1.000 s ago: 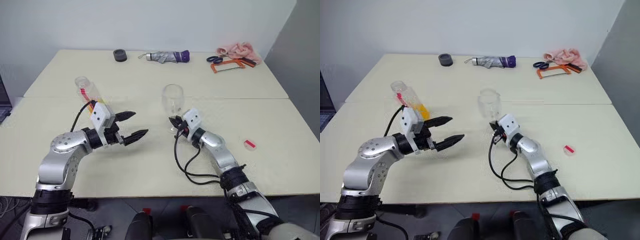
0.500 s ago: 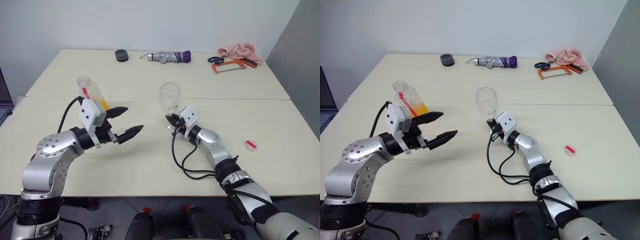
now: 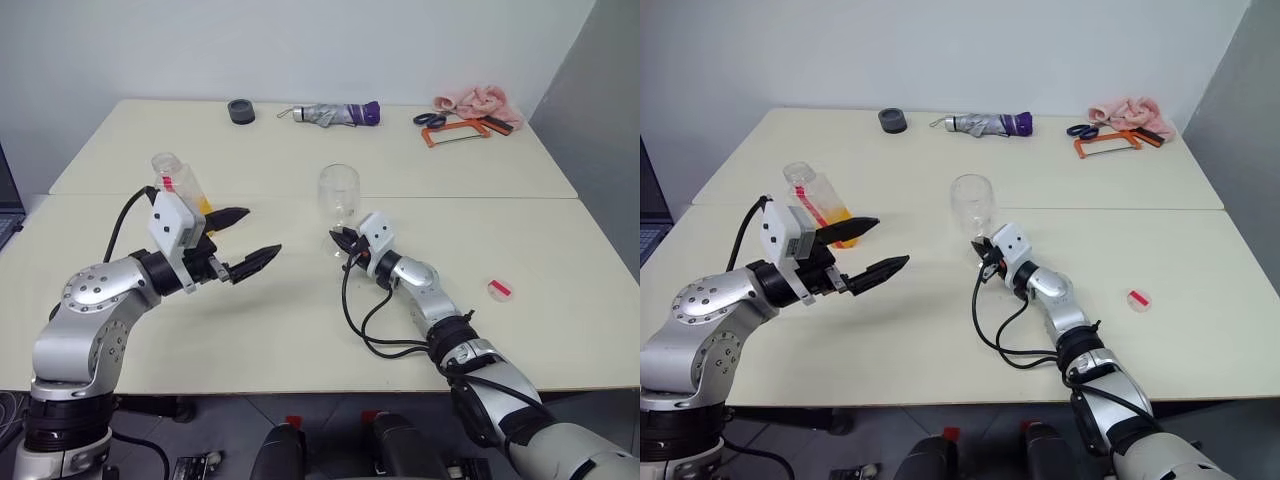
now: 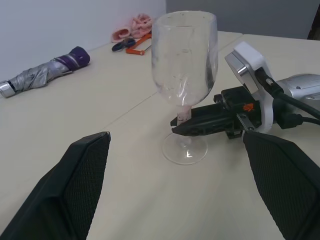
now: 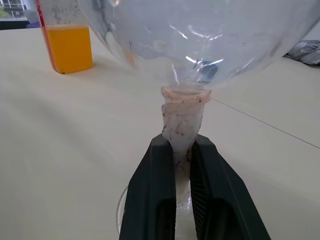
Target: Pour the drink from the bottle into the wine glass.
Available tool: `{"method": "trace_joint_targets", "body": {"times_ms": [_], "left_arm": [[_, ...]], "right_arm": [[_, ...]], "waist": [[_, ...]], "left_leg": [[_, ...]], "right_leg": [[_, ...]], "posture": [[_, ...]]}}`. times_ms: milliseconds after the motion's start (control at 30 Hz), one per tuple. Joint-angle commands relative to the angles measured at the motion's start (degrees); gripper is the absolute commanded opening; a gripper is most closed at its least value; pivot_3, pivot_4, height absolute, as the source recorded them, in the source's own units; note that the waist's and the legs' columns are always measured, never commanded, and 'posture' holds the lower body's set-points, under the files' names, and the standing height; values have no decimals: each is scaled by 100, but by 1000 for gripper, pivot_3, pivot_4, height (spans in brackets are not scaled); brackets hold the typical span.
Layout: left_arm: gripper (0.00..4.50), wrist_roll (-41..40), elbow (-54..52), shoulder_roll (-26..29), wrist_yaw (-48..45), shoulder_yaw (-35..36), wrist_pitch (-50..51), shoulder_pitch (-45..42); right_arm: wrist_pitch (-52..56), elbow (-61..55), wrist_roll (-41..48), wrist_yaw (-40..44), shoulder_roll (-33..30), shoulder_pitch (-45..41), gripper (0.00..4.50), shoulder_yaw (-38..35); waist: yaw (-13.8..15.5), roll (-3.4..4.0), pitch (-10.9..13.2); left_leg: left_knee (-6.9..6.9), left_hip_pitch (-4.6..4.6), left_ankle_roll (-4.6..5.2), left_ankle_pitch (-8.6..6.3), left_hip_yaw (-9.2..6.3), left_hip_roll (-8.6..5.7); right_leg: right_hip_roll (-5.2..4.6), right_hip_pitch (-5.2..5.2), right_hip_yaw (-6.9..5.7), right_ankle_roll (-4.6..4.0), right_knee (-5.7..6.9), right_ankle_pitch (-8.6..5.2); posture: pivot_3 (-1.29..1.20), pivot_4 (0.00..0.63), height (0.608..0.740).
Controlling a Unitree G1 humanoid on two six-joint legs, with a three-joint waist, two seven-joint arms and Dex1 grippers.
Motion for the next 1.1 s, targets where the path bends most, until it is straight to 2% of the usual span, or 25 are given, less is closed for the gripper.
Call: {"method": "trace_joint_targets", "body": {"times_ms": [33,100,233,500,533,933,1100], "left_arm": [[4500,-69,-170,57,24,46,-76,-140],[4500,-77,-176,55,15,46,-72,-138],[4500,-67,-143,39,8,25,-82,-161],[4500,-29,-48,-17,-15,-51,-151,-193],[4500,-23,-31,-24,-24,-67,-166,-196],[4500,41,173,-117,-23,-221,-323,-271],[4500,144,205,-286,166,-235,-347,56]], "right_arm": [[37,97,-95,36,27,-34,119,-17],[45,95,-94,8,37,-33,119,-25],[79,69,-64,15,53,-15,1366,-51],[125,-118,-97,98,39,135,4247,-52],[126,-149,-110,101,40,164,4492,-42],[368,-734,-216,150,-179,570,4492,14],[1087,-2311,-103,492,-828,1605,4492,-2]], "waist": [[0,0,0],[0,0,0],[0,0,0],[0,4,3],[0,4,3],[6,4,3],[62,4,3]], "left_leg": [[0,0,0,0,0,0],[0,0,0,0,0,0],[0,0,0,0,0,0],[0,-2,0,0,-1,0],[0,-3,0,0,-1,0],[0,-4,0,0,-2,0],[2,-9,1,0,-5,-2]], "right_leg": [[0,0,0,0,0,0],[0,0,0,0,0,0],[0,0,0,0,0,0],[0,-1,0,0,-1,0],[0,-1,0,0,-1,0],[0,-1,-1,0,-1,0],[-4,2,-2,2,-4,-1]], "posture": [[0,150,740],[0,150,740],[0,150,740],[0,150,740],[0,150,740],[0,150,740],[0,150,740]]}}
